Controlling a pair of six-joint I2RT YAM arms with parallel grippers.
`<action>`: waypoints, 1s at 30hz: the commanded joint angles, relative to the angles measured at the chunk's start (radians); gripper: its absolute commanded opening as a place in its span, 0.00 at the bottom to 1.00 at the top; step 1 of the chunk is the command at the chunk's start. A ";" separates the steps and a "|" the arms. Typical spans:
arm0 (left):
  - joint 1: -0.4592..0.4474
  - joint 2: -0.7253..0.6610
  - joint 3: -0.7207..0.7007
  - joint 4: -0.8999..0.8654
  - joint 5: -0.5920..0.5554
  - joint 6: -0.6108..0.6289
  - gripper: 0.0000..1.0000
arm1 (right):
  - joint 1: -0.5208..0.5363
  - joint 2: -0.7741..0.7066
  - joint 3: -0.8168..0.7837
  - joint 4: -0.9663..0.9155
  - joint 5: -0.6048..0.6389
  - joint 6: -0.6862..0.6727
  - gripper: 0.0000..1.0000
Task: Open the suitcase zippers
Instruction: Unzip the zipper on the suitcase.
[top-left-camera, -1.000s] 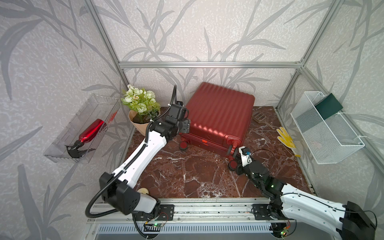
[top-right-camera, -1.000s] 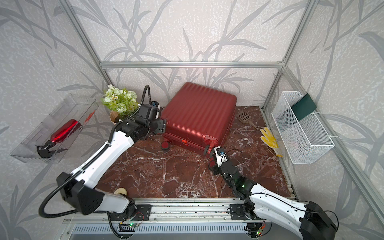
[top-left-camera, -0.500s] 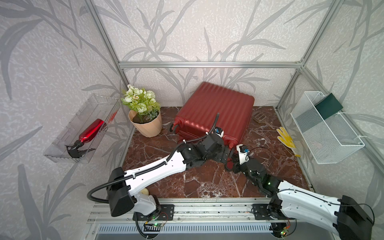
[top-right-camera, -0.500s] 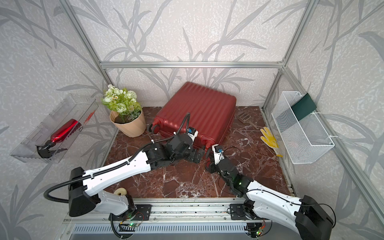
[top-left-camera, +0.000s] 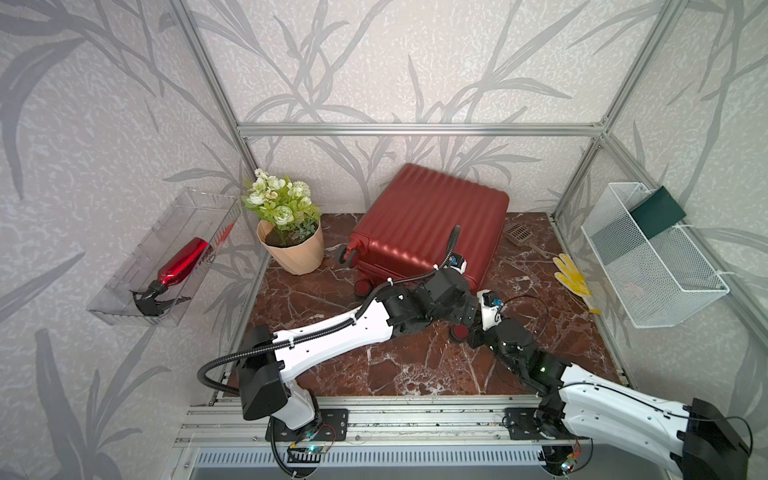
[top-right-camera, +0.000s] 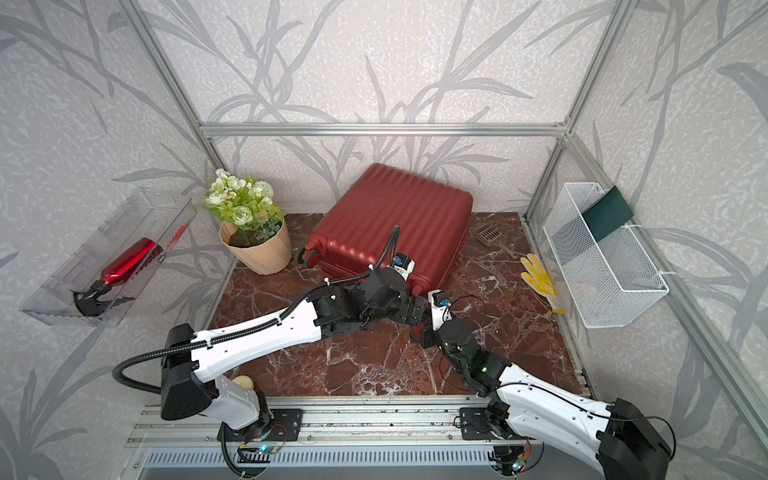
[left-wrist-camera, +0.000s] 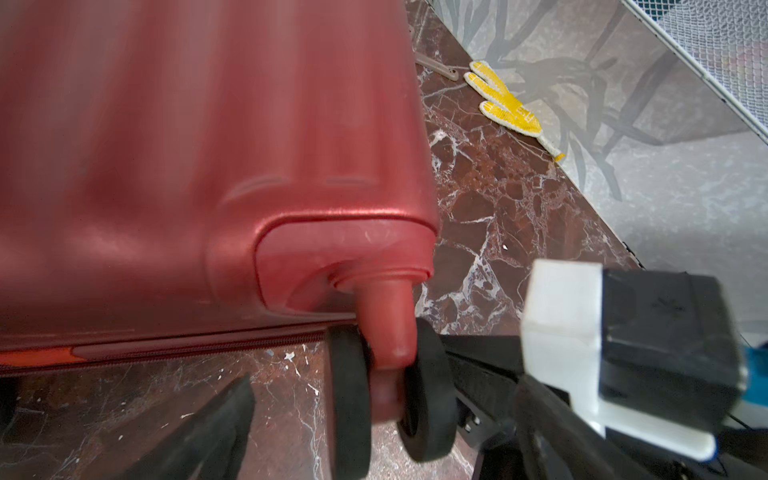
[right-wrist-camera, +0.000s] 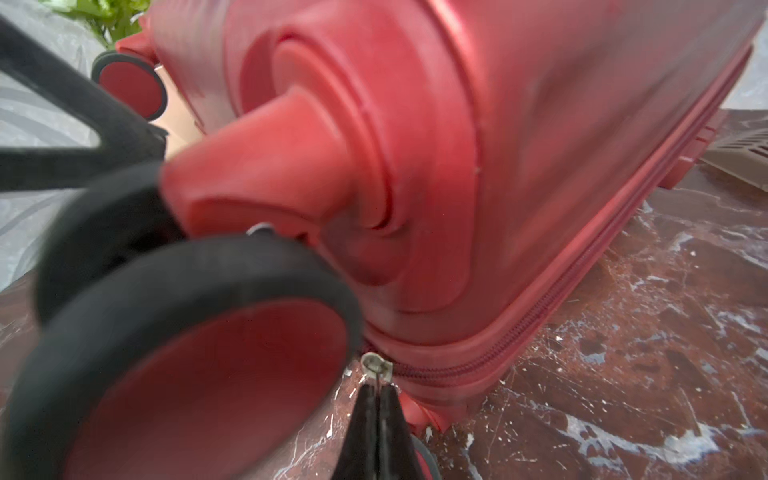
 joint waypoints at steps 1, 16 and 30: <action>-0.005 0.041 0.046 -0.019 -0.069 -0.028 0.93 | 0.008 -0.041 0.002 0.097 0.026 0.001 0.00; -0.004 0.116 0.074 -0.055 -0.095 -0.003 0.59 | -0.030 -0.045 -0.005 0.123 0.012 0.006 0.00; 0.008 0.050 0.015 -0.130 -0.117 0.059 0.00 | -0.044 -0.063 0.005 0.052 0.077 -0.024 0.00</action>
